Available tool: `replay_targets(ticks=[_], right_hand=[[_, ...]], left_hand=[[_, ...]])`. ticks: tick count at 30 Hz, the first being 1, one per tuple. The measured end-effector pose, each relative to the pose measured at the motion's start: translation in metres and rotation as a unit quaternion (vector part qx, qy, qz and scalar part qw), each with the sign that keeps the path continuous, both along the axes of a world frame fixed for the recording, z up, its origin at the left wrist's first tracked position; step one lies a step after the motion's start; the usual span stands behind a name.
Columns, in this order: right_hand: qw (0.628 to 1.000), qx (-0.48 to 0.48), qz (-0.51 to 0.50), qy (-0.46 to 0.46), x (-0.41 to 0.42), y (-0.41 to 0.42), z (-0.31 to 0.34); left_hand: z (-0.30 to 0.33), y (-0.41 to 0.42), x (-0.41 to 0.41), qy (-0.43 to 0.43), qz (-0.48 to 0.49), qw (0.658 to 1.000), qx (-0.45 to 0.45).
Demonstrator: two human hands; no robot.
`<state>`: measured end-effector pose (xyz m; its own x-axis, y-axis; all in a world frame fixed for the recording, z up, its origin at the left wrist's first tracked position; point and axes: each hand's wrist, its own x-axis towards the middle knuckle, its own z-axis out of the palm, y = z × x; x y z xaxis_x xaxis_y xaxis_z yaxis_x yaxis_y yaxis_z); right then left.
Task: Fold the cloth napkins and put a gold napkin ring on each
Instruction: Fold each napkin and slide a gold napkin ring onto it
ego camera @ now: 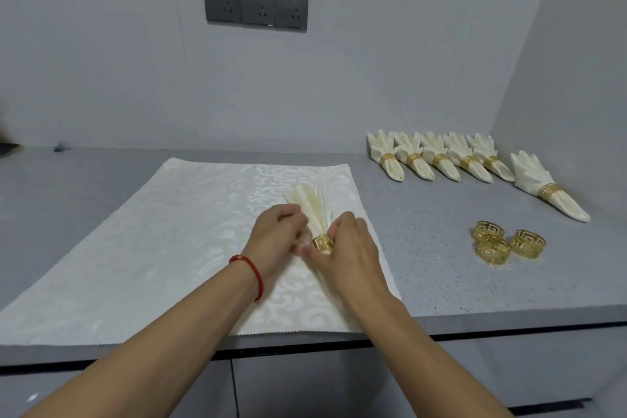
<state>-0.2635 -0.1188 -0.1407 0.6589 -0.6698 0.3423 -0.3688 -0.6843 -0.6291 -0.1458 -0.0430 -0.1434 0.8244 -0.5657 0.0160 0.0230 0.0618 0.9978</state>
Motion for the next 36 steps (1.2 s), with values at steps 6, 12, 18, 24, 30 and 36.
replay_targets(ticks=[6, 12, 18, 24, 30, 36], right_hand=[[0.99, 0.115, 0.032, -0.072, 0.003, -0.026, 0.008], [0.972, 0.204, 0.07, -0.097, 0.022, -0.045, 0.0], [0.987, 0.157, 0.01, -0.033, 0.011, -0.057, -0.001], [0.987, 0.147, 0.017, -0.058, 0.037, -0.063, 0.024], [0.986, 0.15, -0.058, -0.036, 0.055, -0.07, 0.013], [0.994, 0.029, -0.083, 0.06, 0.016, -0.038, 0.026]], left_hand=[[0.005, -0.008, -0.002, -0.087, 0.05, 0.994, 0.052], [0.005, -0.006, 0.004, -0.02, 0.04, 0.999, 0.019], [0.003, 0.009, 0.012, -0.059, 0.019, 0.995, 0.084], [0.018, -0.007, 0.027, -0.115, 0.025, 0.986, 0.122], [0.011, -0.016, 0.036, -0.132, 0.076, 0.983, 0.1], [0.007, -0.009, 0.037, -0.084, 0.04, 0.992, 0.082]])
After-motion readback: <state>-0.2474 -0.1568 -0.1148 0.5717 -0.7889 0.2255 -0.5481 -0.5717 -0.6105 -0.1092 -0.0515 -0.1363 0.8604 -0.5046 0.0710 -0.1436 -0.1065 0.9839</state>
